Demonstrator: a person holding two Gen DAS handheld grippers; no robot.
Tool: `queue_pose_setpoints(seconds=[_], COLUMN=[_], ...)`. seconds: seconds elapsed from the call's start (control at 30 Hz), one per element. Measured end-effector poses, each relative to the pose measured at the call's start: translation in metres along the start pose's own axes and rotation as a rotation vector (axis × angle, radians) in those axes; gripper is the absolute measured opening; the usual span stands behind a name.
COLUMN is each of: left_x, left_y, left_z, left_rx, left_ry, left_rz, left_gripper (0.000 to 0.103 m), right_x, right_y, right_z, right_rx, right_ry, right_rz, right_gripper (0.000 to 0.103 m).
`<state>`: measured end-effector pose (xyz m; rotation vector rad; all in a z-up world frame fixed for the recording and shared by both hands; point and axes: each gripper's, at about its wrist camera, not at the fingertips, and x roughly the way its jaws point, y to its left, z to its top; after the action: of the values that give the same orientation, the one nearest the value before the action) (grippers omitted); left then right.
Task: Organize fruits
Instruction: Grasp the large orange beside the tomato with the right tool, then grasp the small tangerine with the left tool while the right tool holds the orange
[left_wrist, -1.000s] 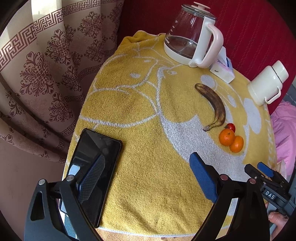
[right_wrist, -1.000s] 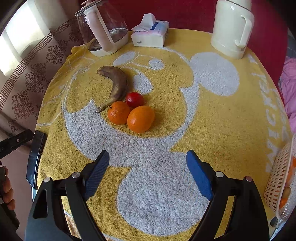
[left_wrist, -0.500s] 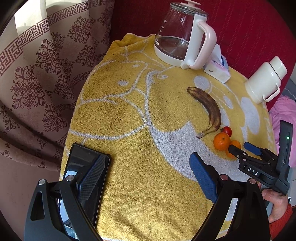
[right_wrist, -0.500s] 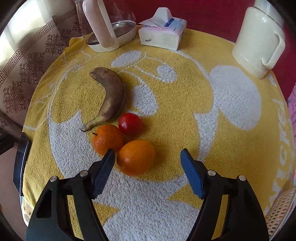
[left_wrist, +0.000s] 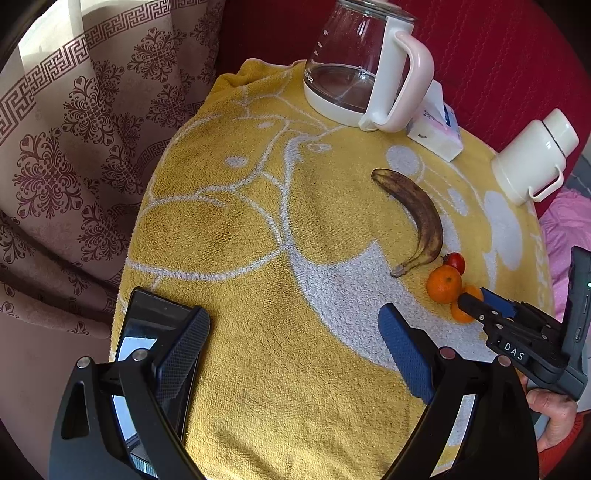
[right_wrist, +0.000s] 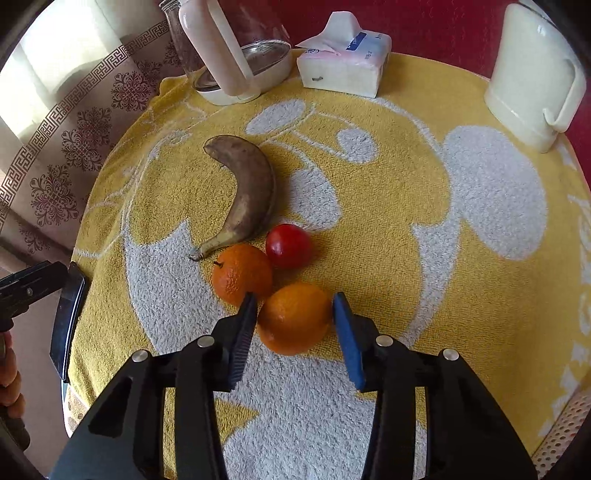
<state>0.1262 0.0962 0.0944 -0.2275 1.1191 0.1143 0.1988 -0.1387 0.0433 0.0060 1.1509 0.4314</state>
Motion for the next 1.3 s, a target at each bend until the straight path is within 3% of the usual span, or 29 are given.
queue_pose_setpoints(seconds=[0.57, 1.07, 1.3], left_x=[0.005, 0.046, 0.070], left_y=[-0.024, -0.104, -0.133], left_z=[0.003, 0.011, 0.015], left_rx=[0.061, 0.215, 0.258], left_ry=[0.012, 0.058, 0.097], left_rz=[-0.012, -0.141, -0.214], left_gripper=[0.092, 0.091, 0.075], right_x=[0.004, -0.039, -0.053], right_y=[-0.003, -0.023, -0.028], right_z=[-0.011, -0.065, -0.082], right_rx=[0.028, 0.109, 0.126], right_ry=[0.011, -0.005, -0.008], right_rz=[0.038, -0.034, -0.050], right_gripper=[0.041, 0.041, 0.041])
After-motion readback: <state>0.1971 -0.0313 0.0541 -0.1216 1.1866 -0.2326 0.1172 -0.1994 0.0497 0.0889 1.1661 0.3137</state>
